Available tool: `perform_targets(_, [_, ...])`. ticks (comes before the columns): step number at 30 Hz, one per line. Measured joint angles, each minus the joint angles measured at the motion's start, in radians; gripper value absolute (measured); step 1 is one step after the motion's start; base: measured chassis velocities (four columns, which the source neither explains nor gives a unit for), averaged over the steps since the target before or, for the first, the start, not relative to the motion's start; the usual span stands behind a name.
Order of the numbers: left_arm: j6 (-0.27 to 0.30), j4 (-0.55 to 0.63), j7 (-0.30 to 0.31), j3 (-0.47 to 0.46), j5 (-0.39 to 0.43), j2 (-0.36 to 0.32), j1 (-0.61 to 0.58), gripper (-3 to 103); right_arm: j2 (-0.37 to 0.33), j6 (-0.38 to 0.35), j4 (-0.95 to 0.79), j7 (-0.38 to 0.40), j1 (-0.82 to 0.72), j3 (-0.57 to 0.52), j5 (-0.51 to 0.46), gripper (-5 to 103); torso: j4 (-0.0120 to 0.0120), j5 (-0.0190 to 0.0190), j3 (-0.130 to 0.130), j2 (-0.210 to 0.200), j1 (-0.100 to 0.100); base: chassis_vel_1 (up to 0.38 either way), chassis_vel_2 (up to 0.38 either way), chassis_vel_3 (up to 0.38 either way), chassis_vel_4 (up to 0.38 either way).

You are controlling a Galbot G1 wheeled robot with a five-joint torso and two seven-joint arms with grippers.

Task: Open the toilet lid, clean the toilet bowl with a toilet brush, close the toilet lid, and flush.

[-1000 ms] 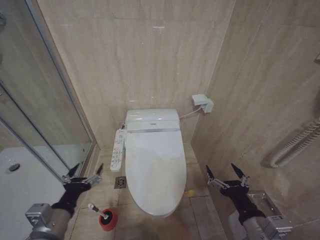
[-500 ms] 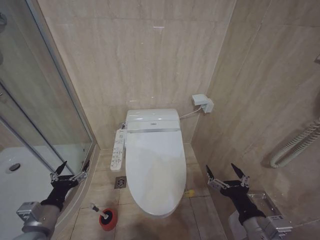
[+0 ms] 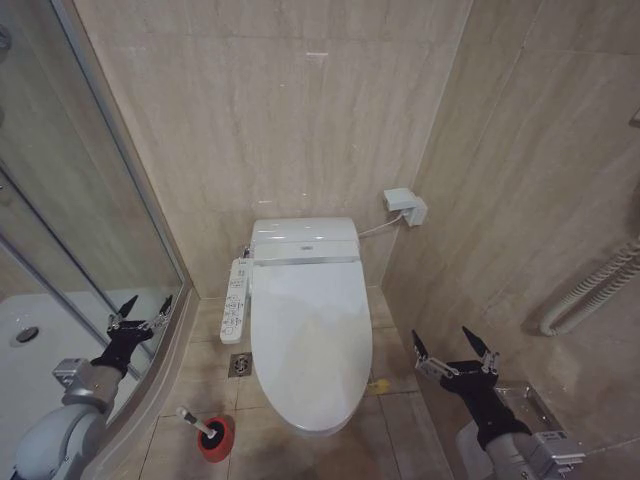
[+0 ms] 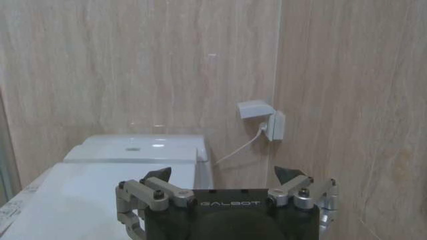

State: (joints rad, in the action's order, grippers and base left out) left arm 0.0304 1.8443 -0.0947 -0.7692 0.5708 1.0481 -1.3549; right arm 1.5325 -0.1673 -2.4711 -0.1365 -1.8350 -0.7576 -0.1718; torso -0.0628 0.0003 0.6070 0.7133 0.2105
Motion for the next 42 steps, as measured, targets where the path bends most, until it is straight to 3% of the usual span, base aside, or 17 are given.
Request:
perform_targets(6, [0.000,-0.024,-0.008,0.017,0.004,-0.001,0.020,82,0.000,0.000,0.000,0.000,0.000,0.000,0.000,100,0.0001,-0.0005,0.000,0.000,0.000,0.000,0.000,0.000,0.000])
perform_targets(7, [0.000,-0.030,-0.009,0.020,0.005,-0.003,0.026,68,0.000,0.000,0.000,0.000,0.000,0.000,0.000,100,0.0001,-0.0004,0.000,0.000,0.000,0.000,0.000,0.000,0.000])
perform_targets(13, [-0.003,-0.061,-0.013,0.034,0.011,-0.024,0.058,68,0.000,0.000,0.000,0.000,0.000,0.000,0.000,100,0.0000,-0.0004,0.000,0.000,0.000,0.000,0.000,0.000,0.000])
perform_targets(14, [-0.005,-0.075,-0.014,0.039,0.013,-0.031,0.069,40,0.000,0.000,0.000,0.000,0.000,0.000,0.000,100,0.0000,-0.0004,0.000,0.000,0.000,0.000,0.000,0.000,0.000])
perform_targets(21, [-0.010,-0.112,-0.022,0.064,0.024,-0.051,0.110,40,0.000,0.000,0.000,0.000,0.000,0.000,0.000,100,0.0000,-0.0004,0.000,0.000,0.000,0.000,0.000,0.000,0.000])
perform_targets(22, [-0.010,-0.117,-0.022,0.071,0.031,-0.054,0.117,14,0.000,0.000,0.000,0.000,0.000,0.000,0.000,100,0.0000,-0.0004,0.000,0.000,0.000,0.000,0.000,0.000,0.000])
perform_targets(28, [-0.047,-0.193,-0.021,0.128,0.044,-0.061,0.178,14,0.000,0.000,0.000,0.000,0.000,0.000,0.000,100,0.0000,-0.0003,0.000,0.000,0.000,0.000,0.000,0.000,0.000])
perform_targets(29, [-0.072,-0.219,-0.017,0.147,0.044,-0.063,0.198,0,0.000,0.000,0.000,0.000,0.000,0.000,0.000,100,0.0001,-0.0004,0.000,0.000,0.000,0.000,0.000,0.000,0.000])
perform_targets(32, [-0.114,-0.263,-0.019,0.178,0.045,-0.074,0.224,0,0.000,0.000,0.000,0.000,0.000,0.000,0.000,100,-0.0002,-0.0005,0.000,0.000,0.000,0.000,0.000,0.000,0.000])
perform_targets(37, [-0.096,-0.282,-0.062,0.199,0.076,-0.084,0.256,0,0.000,0.000,0.000,0.000,0.000,0.000,0.000,100,0.0003,-0.0003,0.000,0.000,0.000,0.000,0.000,0.000,0.000])
perform_targets(42, [-0.082,-0.313,-0.059,0.242,0.084,-0.086,0.305,0,0.000,0.000,0.000,0.000,0.000,0.000,0.000,100,-0.0002,-0.0004,0.000,0.000,0.000,0.000,0.000,0.000,0.000])
